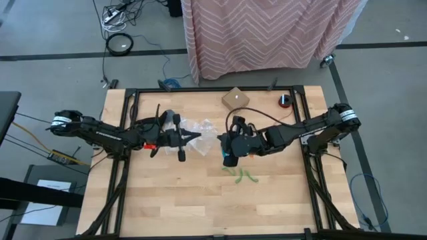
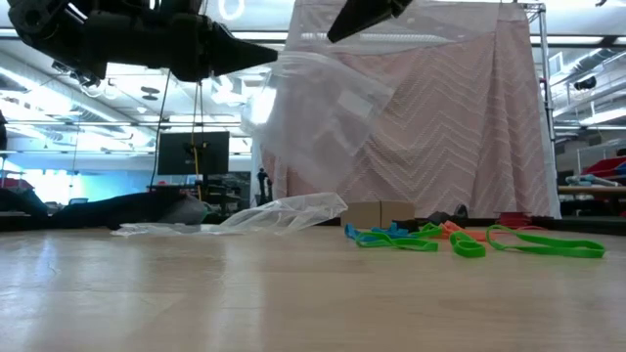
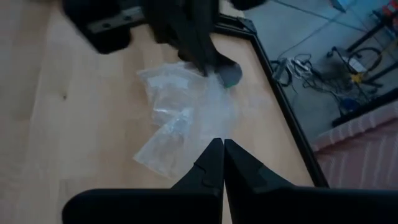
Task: Sort rubber bands
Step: Open the transparent zip bag
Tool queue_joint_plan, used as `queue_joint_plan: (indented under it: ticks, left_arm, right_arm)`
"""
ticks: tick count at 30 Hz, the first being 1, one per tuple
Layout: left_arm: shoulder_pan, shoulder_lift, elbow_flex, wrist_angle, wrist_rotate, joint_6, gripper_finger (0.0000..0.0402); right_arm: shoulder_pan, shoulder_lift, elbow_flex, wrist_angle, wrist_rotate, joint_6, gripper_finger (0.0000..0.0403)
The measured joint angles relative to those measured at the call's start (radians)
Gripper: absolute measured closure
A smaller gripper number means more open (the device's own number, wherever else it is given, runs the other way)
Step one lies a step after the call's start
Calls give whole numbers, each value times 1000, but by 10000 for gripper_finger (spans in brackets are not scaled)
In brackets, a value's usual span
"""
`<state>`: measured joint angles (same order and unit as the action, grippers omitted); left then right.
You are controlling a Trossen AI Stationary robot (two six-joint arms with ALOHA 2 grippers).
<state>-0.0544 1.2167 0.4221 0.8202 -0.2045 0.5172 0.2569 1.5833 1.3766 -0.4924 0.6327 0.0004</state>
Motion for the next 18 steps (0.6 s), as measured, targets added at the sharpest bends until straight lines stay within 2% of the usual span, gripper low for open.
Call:
queue_joint_plan:
  ticks: [10, 15, 18]
  left_arm:
    - [-1, 0, 0, 6, 3, 33, 401]
    - [-1, 0, 0, 7, 3, 33, 401]
    - [0, 0, 0, 7, 3, 33, 401]
  right_arm:
    - [-34, 0, 0, -31, -14, -4, 403]
    - [-69, 0, -18, 28, -133, -5, 403]
    - [-72, 2, -33, 52, -155, -10, 403]
